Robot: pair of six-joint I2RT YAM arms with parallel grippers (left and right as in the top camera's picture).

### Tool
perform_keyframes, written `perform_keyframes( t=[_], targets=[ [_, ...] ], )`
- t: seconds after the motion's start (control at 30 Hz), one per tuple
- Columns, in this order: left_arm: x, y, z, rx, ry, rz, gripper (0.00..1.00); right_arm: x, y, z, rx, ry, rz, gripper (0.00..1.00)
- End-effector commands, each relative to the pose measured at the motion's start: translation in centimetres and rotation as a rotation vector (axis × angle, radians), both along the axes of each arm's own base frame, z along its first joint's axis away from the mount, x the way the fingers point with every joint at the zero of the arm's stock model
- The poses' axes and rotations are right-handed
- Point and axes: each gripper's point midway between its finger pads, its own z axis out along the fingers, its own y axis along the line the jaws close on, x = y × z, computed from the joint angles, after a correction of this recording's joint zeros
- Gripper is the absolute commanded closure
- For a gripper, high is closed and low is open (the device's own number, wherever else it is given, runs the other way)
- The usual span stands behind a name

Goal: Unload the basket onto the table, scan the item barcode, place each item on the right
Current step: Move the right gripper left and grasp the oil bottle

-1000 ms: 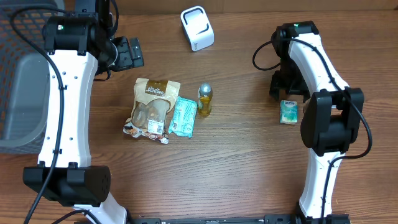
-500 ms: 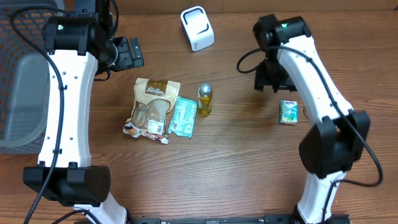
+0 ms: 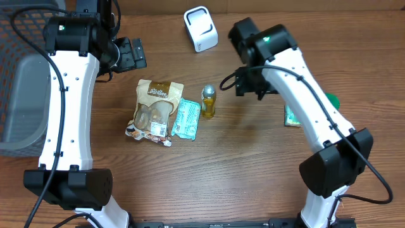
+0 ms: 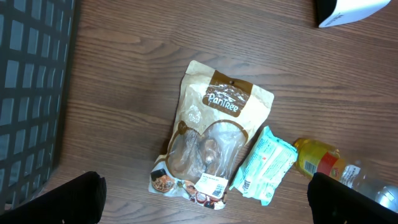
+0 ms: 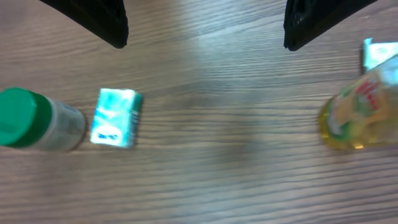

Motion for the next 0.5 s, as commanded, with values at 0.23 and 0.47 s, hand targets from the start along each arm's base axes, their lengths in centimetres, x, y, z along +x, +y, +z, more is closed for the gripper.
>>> perform_keyframes(
  t=[0.23, 0.47],
  targets=[
    [0.24, -0.37, 0.44, -0.002, -0.017, -0.019, 0.00, -0.09, 1.20, 1.53, 0.036, -0.060, 0.017, 0.24],
    [0.24, -0.37, 0.44, -0.002, -0.017, -0.019, 0.01, 0.20, 1.35, 1.68, 0.043, -0.075, 0.018, 0.24]
  ],
)
